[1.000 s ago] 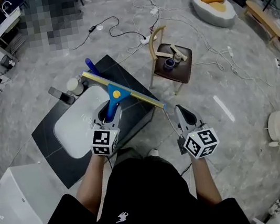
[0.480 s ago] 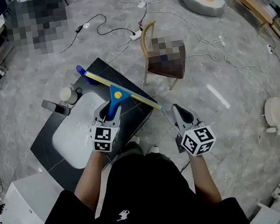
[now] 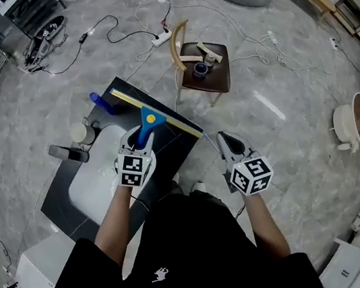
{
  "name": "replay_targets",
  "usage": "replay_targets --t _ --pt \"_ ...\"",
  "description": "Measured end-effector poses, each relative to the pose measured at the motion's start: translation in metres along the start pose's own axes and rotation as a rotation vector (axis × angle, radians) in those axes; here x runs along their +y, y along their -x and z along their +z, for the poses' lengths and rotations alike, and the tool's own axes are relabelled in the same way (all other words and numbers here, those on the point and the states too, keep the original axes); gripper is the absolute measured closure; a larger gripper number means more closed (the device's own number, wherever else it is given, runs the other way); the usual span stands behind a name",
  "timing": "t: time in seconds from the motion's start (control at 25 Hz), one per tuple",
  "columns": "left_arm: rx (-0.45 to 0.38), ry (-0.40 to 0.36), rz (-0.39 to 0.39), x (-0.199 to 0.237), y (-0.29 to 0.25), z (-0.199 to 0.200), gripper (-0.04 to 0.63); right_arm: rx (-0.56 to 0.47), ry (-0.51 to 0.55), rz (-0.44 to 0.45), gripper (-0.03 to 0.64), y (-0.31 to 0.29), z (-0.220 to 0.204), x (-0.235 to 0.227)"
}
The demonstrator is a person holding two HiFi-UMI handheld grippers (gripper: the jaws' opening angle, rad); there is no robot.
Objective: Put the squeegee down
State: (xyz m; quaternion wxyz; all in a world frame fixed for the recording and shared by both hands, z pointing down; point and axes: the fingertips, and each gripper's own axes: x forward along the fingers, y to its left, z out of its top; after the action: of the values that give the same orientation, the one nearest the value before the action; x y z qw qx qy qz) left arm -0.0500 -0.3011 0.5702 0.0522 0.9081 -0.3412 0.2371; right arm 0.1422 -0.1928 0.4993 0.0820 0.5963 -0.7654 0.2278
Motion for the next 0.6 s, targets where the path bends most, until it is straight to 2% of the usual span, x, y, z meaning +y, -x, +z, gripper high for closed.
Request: replay_targets --t 0.6 --pt "0.062 0.013 -0.082 0.016 -0.057 -0.036 0.465 0.110 0.008 -0.070 0.615 -0.045 -0.027 -0.010"
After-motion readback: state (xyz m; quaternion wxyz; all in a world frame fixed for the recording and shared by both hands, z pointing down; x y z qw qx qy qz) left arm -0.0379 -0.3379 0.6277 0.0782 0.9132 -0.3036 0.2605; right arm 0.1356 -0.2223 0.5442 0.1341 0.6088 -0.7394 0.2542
